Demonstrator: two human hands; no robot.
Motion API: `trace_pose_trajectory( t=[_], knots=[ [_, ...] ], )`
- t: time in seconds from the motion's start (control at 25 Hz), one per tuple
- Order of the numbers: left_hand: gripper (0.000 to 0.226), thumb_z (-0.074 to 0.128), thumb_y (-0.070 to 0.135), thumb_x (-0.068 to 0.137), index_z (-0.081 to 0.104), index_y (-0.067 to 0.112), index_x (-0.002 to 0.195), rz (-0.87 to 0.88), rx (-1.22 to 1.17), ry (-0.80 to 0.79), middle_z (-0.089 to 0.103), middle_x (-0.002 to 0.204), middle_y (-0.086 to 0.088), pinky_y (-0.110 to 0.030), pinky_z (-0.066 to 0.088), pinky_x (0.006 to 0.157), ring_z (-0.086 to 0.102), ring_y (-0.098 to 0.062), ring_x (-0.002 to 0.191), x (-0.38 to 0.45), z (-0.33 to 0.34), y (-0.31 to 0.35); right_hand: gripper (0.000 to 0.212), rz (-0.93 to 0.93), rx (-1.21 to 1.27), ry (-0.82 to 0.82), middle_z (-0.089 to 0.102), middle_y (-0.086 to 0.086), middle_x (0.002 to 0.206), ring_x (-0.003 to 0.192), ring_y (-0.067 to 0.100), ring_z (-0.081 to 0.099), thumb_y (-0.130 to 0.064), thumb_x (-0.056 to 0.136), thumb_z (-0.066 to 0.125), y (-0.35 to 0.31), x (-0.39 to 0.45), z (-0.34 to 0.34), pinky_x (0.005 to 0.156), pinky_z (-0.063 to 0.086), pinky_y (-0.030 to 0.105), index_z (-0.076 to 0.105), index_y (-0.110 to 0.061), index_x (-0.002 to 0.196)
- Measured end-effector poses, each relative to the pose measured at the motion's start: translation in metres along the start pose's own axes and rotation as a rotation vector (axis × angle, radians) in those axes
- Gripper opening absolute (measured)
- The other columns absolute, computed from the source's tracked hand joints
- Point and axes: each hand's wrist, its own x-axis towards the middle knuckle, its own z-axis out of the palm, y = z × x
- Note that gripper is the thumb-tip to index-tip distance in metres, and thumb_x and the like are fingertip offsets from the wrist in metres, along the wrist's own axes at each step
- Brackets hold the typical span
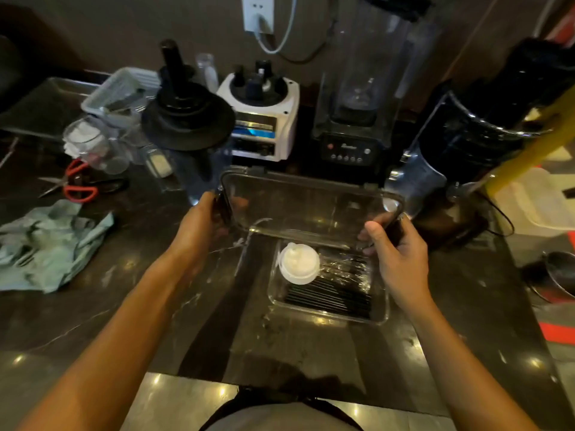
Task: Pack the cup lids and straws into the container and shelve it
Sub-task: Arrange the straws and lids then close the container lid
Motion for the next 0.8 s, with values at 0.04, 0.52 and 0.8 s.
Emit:
trace_pose_trajectory(
  t=[0.04, 0.52, 0.8],
  knots=[
    [0.051, 0.033, 0.04, 0.108, 0.075, 0.012, 0.103, 0.017, 0.002, -0.01, 0.077, 0.11, -0.013, -0.039, 0.052, 0.089, 0.071, -0.026, 0.1, 0.0, 0.015, 0.003, 0.006, 0.028, 0.013, 0.015, 0.073, 0.001, 0.083, 0.078, 0.015, 0.073, -0.028, 0.098, 0.067, 0.001, -0.001, -0.01, 0.063, 0.059, 0.027, 0.067, -0.023, 0.099],
    [0.018, 0.069, 0.02, 0.097, 0.069, 0.002, 0.099, 0.137, 0.516, -0.109, 0.078, 0.086, -0.008, -0.032, 0.061, 0.066, 0.076, -0.02, 0.07, 0.02, 0.081, -0.092, 0.03, 0.632, -0.088, 0.093, 0.07, 0.007, 0.061, 0.061, 0.032, 0.069, -0.028, 0.102, 0.065, 0.108, -0.026, -0.086, 0.052, 0.05, 0.034, 0.071, -0.006, 0.083],
    [0.018, 0.075, 0.028, 0.091, 0.078, 0.014, 0.102, 0.101, 0.597, 0.091, 0.078, 0.087, 0.001, -0.038, 0.062, 0.077, 0.075, -0.015, 0.082, 0.025, 0.068, -0.12, 0.029, 0.627, -0.235, 0.032, 0.077, 0.015, 0.075, 0.065, 0.03, 0.074, -0.035, 0.097, 0.07, 0.125, -0.022, -0.068, 0.057, 0.06, 0.04, 0.073, -0.008, 0.086]
  ],
)
